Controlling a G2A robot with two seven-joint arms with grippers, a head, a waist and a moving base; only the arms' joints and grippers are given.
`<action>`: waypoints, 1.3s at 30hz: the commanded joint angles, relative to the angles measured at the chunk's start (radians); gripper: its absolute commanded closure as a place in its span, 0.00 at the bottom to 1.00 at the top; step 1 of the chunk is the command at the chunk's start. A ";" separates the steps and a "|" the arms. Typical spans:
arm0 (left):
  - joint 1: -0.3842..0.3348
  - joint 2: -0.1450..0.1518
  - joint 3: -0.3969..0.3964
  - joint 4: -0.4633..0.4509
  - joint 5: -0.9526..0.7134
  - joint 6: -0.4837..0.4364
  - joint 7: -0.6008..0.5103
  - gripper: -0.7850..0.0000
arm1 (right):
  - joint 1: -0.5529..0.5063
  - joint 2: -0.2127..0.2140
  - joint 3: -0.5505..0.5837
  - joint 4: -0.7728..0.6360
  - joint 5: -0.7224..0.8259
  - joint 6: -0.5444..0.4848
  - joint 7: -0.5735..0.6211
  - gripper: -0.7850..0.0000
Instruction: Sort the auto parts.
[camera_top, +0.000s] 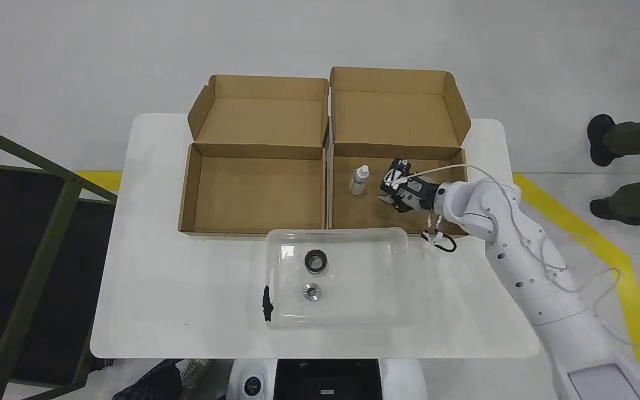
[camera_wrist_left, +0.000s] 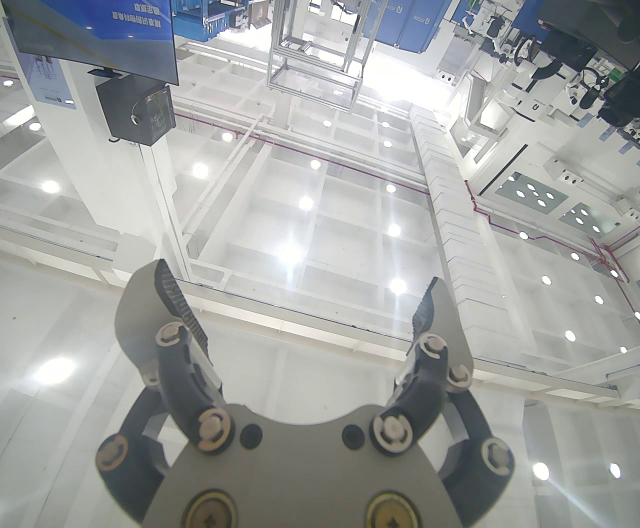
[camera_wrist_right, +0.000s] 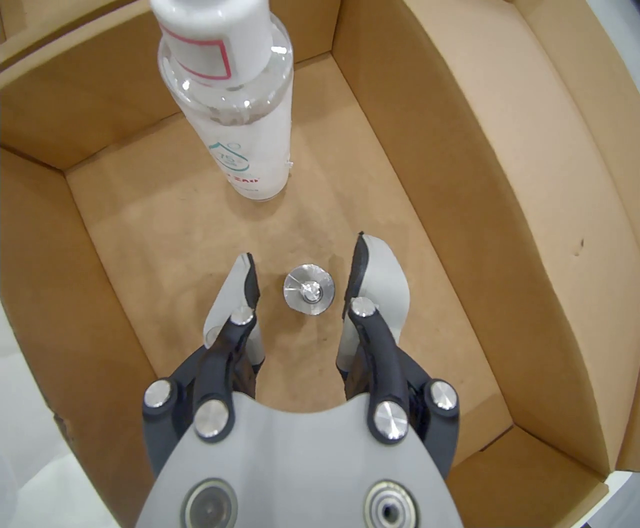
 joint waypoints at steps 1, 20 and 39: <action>0.000 0.000 0.000 0.000 0.000 0.000 0.000 0.00 | -0.003 0.001 0.006 -0.014 0.002 0.000 0.000 0.22; 0.000 0.000 0.000 0.000 0.000 0.000 0.000 0.00 | -0.176 0.051 0.197 -0.396 0.093 -0.055 0.006 0.00; 0.000 0.000 0.000 0.000 0.000 0.000 0.000 0.00 | -0.305 0.049 0.097 -0.669 0.076 -0.030 -0.015 0.00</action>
